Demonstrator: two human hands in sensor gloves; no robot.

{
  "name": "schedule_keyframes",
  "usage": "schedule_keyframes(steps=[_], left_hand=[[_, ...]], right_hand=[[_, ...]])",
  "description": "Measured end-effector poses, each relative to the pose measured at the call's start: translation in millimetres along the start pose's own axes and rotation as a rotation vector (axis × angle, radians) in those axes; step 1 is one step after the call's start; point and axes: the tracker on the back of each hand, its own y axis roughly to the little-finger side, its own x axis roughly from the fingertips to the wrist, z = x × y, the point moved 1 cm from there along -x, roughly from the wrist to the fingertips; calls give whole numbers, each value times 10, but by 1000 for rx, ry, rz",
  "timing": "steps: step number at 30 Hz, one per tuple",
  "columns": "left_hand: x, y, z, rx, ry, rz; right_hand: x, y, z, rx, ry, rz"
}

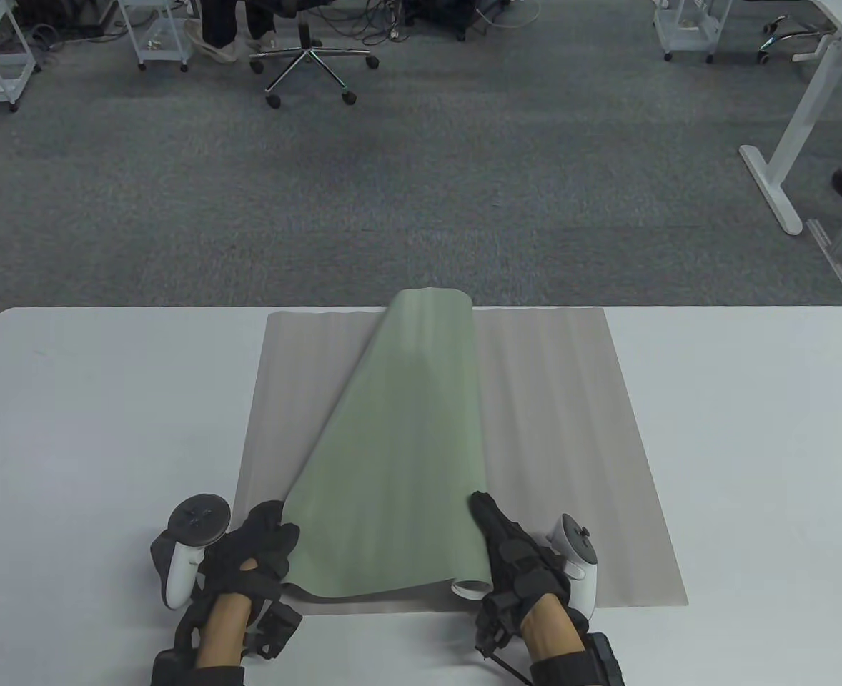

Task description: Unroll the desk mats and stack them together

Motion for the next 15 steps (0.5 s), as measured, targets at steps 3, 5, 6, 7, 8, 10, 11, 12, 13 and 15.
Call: schedule_keyframes(steps=[3, 5, 6, 7, 8, 10, 11, 12, 13, 15], left_hand=[[-13, 13, -12, 9, 5, -3], [-8, 5, -7, 14, 11, -1], [-7, -1, -4, 13, 12, 2], [-12, -2, -4, 7, 15, 2], [-16, -2, -7, 2, 18, 1], [-5, 8, -22, 13, 16, 0], [-1, 11, -27, 22, 14, -1], [3, 16, -33, 19, 13, -2], [2, 19, -40, 7, 13, -4], [4, 22, -44, 5, 13, -11]], right_hand=[[36, -65, 47, 41, 42, 44], [43, -68, 66, -8, 21, 50], [42, -54, 67, -46, 5, 44], [34, -34, 65, -89, -13, 32], [17, -5, 61, -109, -32, 18], [-4, 32, 42, -126, -50, -5], [-13, 50, 24, -133, -67, -17], [-23, 72, 1, -146, -97, -29], [-31, 86, -22, -149, -117, -42], [-44, 88, -36, -94, -129, -50]])
